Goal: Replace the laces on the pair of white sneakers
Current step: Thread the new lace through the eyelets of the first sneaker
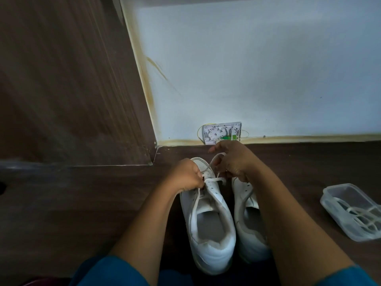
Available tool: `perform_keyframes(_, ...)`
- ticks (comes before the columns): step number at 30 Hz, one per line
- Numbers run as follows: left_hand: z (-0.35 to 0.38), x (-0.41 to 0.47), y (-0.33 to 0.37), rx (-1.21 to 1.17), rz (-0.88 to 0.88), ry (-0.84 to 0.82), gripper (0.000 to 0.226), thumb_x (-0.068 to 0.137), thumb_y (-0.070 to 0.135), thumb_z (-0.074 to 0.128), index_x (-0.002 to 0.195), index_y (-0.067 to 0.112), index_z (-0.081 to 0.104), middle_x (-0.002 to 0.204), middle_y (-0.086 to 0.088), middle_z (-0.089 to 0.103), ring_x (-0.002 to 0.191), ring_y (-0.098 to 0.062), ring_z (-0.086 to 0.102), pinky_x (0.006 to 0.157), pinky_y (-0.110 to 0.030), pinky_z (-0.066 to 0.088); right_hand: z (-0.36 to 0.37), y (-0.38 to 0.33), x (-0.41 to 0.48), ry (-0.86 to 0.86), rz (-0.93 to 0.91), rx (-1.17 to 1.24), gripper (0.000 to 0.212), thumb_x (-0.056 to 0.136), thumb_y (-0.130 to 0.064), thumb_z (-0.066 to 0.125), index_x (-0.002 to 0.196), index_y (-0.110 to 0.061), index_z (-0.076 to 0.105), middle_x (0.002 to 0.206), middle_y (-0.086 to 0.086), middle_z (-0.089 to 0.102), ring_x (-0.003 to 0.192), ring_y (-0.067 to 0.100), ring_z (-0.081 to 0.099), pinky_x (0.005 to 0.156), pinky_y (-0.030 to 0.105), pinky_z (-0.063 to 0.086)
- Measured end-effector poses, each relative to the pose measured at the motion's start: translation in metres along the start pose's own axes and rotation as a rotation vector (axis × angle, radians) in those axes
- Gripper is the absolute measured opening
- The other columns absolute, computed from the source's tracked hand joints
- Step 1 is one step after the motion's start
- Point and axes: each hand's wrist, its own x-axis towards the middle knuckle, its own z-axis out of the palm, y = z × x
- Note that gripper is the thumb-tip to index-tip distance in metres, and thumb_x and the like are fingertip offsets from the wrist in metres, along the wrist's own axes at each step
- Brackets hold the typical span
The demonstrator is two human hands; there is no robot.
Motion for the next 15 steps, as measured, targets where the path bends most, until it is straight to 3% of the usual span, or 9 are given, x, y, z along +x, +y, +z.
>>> perform_keyframes(2,0.003,-0.001,-0.001,-0.071,-0.005,0.024,0.011,0.070,-0.006,0.068,0.076,0.002,0.072,0.054,0.005,0.055,0.049,-0.004,0.048,0.047,-0.013,0.038,0.002,0.002,0.001,0.011,-0.001,-0.044,0.032,0.077,0.019,0.052,0.089,-0.009,0.060,0.077,0.016,0.060,0.056,0.020,0.056,0.042,0.020,0.045)
perform_keyframes(4,0.005,0.002,-0.002,-0.104,-0.020,0.073,0.014,0.068,-0.005,0.070,0.068,0.009,0.070,0.057,0.005,0.058,0.052,-0.005,0.051,0.053,-0.015,0.041,0.004,0.004,0.003,0.043,-0.021,-0.113,0.029,0.078,0.015,0.055,0.079,-0.014,0.060,0.076,0.012,0.062,0.056,0.017,0.058,0.043,0.019,0.044)
perform_keyframes(6,0.008,0.004,-0.004,-0.122,-0.039,0.113,0.026,0.068,-0.004,0.072,0.058,0.018,0.064,0.057,0.005,0.059,0.054,-0.006,0.052,0.057,-0.017,0.042,0.008,0.006,0.006,0.072,-0.055,-0.202,0.031,0.076,0.009,0.063,0.073,-0.021,0.059,0.077,0.005,0.065,0.065,0.016,0.062,0.051,0.021,0.047)
perform_keyframes(10,0.011,0.005,-0.007,-0.185,-0.062,0.130,0.029,0.067,-0.006,0.072,0.057,0.019,0.061,0.061,0.002,0.060,0.060,-0.012,0.056,0.071,-0.026,0.050,0.014,0.009,0.008,0.090,-0.056,-0.310,0.025,0.075,0.006,0.066,0.078,-0.019,0.062,0.085,0.005,0.068,0.081,0.022,0.066,0.066,0.031,0.055)
perform_keyframes(15,0.014,0.004,-0.010,-0.268,-0.071,0.126,0.031,0.068,-0.011,0.070,0.057,0.017,0.061,0.060,0.000,0.059,0.056,-0.011,0.054,0.069,-0.026,0.048,0.013,0.008,0.007,0.041,-0.066,-0.387,0.024,0.076,0.000,0.067,0.072,-0.022,0.061,0.086,0.002,0.067,0.079,0.015,0.061,0.062,0.021,0.046)
